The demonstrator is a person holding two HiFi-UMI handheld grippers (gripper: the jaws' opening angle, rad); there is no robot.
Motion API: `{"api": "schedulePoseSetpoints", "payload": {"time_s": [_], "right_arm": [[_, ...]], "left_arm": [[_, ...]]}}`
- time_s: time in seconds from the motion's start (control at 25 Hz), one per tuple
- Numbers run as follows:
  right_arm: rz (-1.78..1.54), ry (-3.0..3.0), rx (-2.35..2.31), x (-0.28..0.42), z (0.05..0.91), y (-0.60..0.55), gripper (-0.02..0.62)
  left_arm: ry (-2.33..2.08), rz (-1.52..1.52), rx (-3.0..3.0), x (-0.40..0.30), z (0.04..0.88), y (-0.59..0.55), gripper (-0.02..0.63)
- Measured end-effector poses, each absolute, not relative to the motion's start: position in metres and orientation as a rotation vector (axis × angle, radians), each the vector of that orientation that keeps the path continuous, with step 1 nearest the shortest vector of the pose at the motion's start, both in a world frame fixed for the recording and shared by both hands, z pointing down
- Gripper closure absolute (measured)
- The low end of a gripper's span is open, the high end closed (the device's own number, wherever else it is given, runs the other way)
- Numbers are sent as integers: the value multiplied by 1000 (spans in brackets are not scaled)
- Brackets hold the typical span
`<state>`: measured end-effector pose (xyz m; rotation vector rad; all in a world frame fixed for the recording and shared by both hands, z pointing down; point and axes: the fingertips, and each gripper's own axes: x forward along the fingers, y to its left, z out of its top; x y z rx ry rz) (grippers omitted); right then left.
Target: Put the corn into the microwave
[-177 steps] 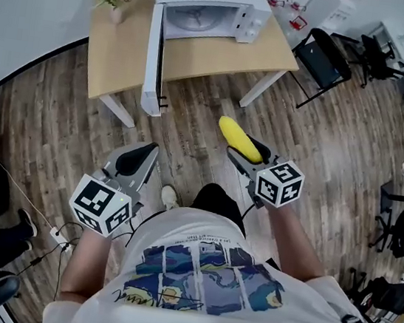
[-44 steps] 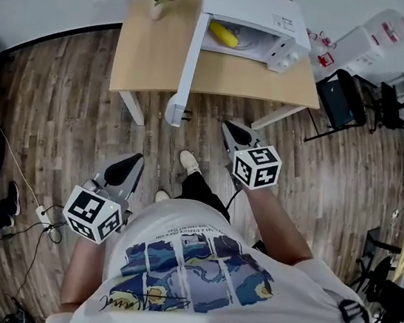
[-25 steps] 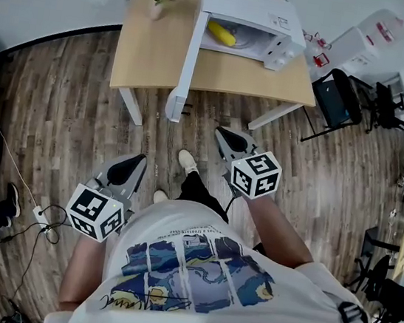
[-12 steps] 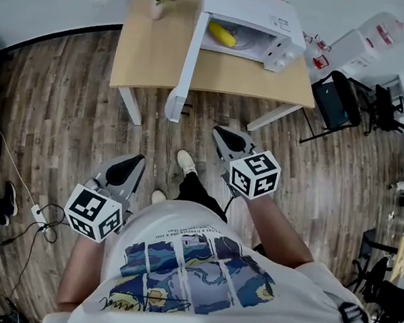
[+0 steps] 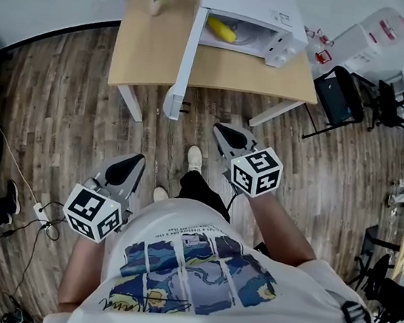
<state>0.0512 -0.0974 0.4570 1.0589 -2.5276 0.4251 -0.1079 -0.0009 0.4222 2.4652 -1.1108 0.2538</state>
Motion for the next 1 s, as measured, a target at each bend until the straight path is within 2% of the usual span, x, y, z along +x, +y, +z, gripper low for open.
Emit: {"api": "schedulePoseSetpoints", "payload": {"time_s": [0.28,1.0], "right_arm": [[417,-2535,1036,57,457,-115,588],[423,-2553,938,116,467,-255,588]], "left_arm": [[-1143,154,2424,-106,415,-30,597],[-1279,202,2406,-46,393,-156,597]]}}
